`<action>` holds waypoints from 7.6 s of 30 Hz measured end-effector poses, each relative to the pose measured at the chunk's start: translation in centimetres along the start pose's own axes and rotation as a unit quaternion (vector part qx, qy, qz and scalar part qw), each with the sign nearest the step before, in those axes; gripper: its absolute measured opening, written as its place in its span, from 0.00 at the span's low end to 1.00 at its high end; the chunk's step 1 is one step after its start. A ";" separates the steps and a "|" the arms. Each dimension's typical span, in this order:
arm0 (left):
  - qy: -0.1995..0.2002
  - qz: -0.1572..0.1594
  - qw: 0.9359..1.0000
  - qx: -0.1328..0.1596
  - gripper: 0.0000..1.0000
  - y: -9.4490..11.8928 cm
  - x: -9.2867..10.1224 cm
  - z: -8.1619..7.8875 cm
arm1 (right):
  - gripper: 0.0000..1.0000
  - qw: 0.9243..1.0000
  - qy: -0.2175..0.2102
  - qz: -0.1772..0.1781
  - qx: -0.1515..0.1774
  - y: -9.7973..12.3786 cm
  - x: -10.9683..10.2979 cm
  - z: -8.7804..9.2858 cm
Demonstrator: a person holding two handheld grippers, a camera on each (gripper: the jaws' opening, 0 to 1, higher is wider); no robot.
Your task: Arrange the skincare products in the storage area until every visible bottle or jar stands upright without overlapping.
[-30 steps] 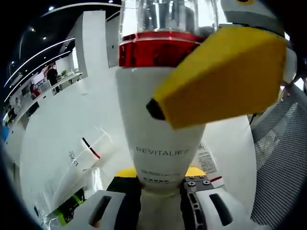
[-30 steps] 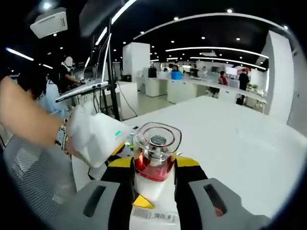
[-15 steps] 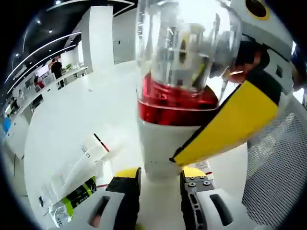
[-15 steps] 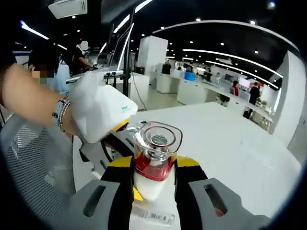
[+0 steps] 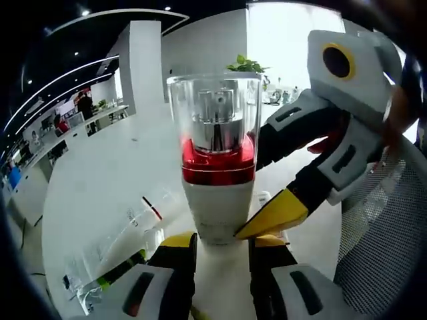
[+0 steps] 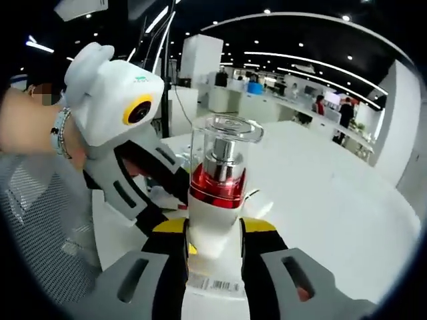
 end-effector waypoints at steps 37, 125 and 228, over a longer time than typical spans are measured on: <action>0.037 0.023 0.998 0.046 0.27 -0.5 1.9 -2.1 | 0.23 0.999 -0.032 -0.018 0.011 3.6 2.6 1.3; 0.143 0.126 0.978 0.081 0.18 4.5 4.2 -5.0 | 0.24 0.995 -0.049 -0.092 -0.009 3.5 -1.3 6.1; 0.031 0.021 0.999 -0.029 0.14 0.3 3.6 -0.4 | 0.08 0.998 0.015 -0.055 -0.038 3.4 -1.2 5.4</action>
Point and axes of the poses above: the point that each gripper's makers call its tool centre point, and the gripper's own axes: y roughly backward along the fingers, x roughly to its right, z roughly out of its underside, the point moved 4 cm from there along y, roughly backward along the fingers, and after that the axes turned 13 degrees about -z, right-handed, at the moved point
